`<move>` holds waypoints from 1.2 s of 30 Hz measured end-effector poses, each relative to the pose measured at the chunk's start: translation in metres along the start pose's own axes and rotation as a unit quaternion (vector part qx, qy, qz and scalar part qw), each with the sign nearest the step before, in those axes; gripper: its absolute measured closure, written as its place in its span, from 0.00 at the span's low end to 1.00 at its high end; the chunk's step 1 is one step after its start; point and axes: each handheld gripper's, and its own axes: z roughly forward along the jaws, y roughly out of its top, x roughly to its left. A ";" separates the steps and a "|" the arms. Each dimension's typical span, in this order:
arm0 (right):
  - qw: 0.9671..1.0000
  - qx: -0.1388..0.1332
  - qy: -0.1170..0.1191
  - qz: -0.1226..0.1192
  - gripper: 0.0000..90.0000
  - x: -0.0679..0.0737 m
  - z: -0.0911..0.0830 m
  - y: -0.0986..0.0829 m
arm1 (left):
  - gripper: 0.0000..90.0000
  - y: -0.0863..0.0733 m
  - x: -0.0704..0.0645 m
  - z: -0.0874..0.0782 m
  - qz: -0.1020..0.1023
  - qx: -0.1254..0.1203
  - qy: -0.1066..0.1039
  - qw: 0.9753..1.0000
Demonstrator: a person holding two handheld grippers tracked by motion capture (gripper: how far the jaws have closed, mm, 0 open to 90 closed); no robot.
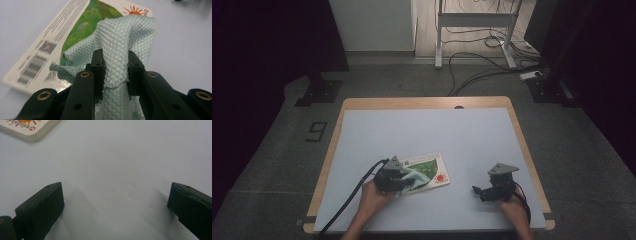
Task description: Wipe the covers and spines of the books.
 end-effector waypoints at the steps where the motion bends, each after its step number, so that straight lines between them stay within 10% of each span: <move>1: 1.000 0.000 0.001 0.000 0.00 0.000 0.000 0.000 | 0.81 0.002 -0.001 0.003 0.001 -0.001 -0.001 1.000; 36: 1.000 0.000 0.001 0.000 0.00 0.000 0.000 0.000 | 0.81 0.078 -0.041 0.085 0.052 0.020 -0.055 0.997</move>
